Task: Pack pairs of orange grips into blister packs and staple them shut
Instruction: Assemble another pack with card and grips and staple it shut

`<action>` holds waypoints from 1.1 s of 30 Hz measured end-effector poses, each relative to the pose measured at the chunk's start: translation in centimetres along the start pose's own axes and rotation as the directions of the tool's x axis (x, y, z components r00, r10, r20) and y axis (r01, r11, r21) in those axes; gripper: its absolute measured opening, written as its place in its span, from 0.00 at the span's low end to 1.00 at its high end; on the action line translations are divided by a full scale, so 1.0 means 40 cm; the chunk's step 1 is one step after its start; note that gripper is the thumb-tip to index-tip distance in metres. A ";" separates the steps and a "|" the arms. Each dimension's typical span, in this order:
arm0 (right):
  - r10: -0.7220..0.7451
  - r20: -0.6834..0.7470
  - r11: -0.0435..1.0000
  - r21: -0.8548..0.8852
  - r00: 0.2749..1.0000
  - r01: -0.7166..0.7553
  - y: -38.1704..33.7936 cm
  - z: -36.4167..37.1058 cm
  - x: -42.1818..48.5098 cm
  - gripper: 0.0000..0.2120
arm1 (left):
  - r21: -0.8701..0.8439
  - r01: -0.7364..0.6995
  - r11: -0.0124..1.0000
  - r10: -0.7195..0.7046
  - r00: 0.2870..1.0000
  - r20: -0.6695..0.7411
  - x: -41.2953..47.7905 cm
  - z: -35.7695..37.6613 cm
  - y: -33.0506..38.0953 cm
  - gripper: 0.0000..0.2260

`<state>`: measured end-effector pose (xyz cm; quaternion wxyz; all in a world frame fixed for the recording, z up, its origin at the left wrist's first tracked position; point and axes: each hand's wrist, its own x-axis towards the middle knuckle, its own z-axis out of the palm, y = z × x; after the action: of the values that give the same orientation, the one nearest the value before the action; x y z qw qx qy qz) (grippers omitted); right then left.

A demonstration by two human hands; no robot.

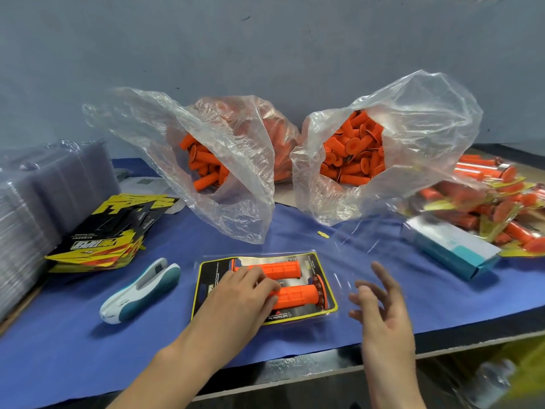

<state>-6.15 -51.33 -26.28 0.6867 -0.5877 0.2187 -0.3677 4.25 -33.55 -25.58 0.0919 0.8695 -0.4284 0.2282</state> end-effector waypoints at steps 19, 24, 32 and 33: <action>-0.534 0.499 0.371 -0.587 0.682 0.720 0.077 0.030 -0.028 0.12 | -0.226 0.356 0.907 -0.365 0.931 0.005 -0.064 -0.112 -0.172 0.13; -0.555 0.555 0.251 -0.599 0.619 0.761 0.091 0.027 -0.027 0.12 | -0.629 0.637 0.445 -0.778 0.623 0.081 -0.079 -0.090 -0.292 0.14; -0.538 0.637 0.125 -0.588 0.552 0.799 0.101 0.018 -0.023 0.10 | -0.595 0.761 0.260 -0.736 0.555 0.388 -0.051 -0.014 -0.234 0.03; -0.531 0.643 0.128 -0.583 0.552 0.803 0.096 0.019 -0.024 0.10 | -0.571 0.778 0.262 -0.725 0.550 0.415 -0.050 -0.010 -0.229 0.06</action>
<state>-5.25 -49.97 -29.95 0.0882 -0.9147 -0.0241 -0.3937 10.27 -26.37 -25.86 0.4970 0.8658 -0.0185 -0.0554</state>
